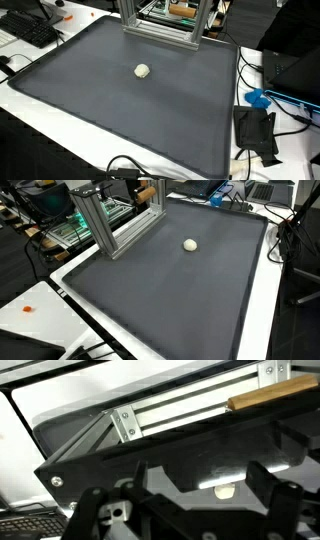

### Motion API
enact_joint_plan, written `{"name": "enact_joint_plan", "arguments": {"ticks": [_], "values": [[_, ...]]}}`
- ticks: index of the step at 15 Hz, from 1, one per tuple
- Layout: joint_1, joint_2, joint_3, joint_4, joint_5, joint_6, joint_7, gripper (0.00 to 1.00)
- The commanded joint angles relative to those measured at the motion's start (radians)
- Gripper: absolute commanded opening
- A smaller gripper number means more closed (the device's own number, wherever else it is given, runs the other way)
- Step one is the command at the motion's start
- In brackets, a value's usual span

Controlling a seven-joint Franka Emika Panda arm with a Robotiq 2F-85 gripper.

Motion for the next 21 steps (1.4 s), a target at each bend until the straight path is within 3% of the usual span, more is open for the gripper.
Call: {"name": "enact_joint_plan", "arguments": {"ticks": [1,12,21], "values": [[0.0,0.003,0.0,-0.007,0.0,-0.003,0.0,1.0],[0.157,0.036,0.131,0.082,0.15,0.013,0.023,1.0],[0.217,0.102,0.186,0.071,0.137,0.098,0.005,1.0]]}}
